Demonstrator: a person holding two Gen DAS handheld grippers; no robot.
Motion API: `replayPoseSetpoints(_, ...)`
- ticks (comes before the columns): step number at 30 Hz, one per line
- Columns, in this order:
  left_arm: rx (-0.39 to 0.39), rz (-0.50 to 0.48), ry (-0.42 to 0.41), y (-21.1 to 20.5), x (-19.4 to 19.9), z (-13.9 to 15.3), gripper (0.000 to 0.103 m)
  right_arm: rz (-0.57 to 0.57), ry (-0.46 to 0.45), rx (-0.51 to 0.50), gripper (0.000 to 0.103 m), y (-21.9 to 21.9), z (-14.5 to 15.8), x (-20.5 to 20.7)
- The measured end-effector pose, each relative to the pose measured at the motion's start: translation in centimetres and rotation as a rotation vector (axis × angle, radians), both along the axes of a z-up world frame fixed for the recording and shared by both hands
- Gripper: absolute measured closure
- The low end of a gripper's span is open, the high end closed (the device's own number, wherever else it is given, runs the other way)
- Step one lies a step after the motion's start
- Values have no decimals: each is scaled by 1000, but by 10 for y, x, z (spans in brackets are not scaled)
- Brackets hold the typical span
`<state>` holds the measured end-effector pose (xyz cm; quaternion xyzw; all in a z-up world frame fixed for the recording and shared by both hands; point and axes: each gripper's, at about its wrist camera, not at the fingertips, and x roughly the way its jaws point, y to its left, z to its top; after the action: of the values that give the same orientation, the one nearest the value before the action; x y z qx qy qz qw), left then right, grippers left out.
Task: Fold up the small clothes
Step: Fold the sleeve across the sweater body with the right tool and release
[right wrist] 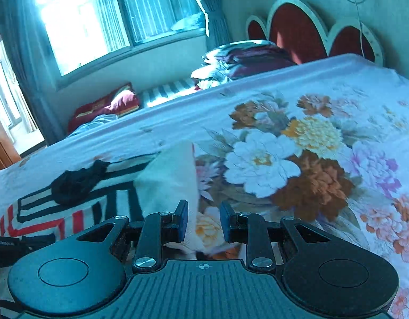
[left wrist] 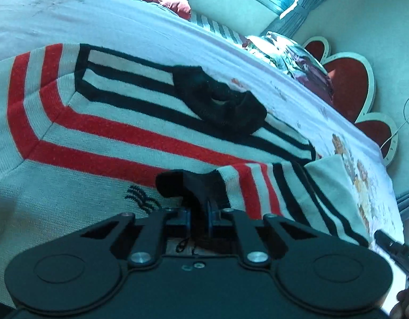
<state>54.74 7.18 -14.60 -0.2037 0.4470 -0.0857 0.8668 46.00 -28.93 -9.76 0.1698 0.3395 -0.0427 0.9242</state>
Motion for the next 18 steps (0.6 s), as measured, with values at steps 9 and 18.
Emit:
replayPoseSetpoints(9,157,7,-36,30,-15,7,93,111,86,86,77,9,-31,1)
replayPoseSetpoints(18,109,40,-37,39,-18,3,92,263,172,-9,77,24,-48,6)
